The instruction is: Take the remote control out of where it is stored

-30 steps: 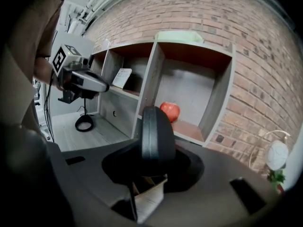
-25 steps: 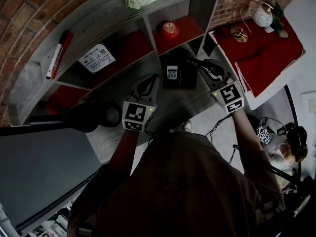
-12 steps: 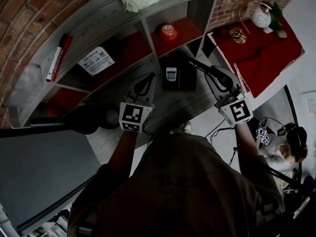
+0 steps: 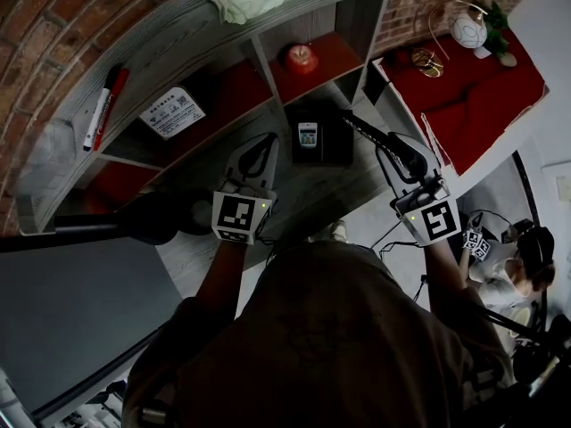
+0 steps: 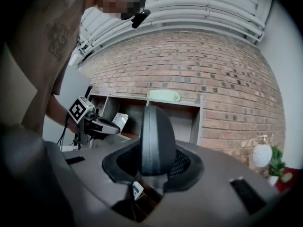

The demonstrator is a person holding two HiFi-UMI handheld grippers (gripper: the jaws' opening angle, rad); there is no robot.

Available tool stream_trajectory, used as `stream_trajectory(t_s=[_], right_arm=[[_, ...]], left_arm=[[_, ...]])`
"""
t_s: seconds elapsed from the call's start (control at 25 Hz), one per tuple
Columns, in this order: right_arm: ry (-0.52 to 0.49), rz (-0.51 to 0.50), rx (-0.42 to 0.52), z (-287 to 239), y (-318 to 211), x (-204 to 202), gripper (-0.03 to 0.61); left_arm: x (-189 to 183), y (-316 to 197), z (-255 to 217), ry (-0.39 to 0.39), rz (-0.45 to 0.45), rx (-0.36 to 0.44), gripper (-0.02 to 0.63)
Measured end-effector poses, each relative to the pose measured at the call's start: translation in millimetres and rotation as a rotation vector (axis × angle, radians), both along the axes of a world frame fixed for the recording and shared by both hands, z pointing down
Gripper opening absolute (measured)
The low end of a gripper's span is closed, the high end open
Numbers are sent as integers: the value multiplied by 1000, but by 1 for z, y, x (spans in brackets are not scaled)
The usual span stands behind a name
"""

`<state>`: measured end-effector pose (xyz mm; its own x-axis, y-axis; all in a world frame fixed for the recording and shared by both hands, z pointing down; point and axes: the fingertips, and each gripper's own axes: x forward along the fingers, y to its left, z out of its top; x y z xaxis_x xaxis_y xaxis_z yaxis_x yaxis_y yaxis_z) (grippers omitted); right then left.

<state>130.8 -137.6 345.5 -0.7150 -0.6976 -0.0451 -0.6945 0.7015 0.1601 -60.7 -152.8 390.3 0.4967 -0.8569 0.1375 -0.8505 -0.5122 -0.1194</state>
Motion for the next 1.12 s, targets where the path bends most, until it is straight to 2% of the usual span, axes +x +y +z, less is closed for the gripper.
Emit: stream_trajectory(t_s=[0.32,0.48,0.92,1.0,1.12], right_arm=[[-21,2,1,-7,12,2,115],[-26,2,-7,-7,15,1,115],[12,-18,-54,6,12,-4,115],[28,-11,-76,14,9,-6,115],[42,18,-166,36,-1,-5,115]], left_arm=[[9,0,-7,17,15,8,12],[7,1,2,2,17,-15,12],[5,2,6,-1,18,-32,12],[6,2,1,5,19,-15,12],[4,2,-1,4,17,-9,12]])
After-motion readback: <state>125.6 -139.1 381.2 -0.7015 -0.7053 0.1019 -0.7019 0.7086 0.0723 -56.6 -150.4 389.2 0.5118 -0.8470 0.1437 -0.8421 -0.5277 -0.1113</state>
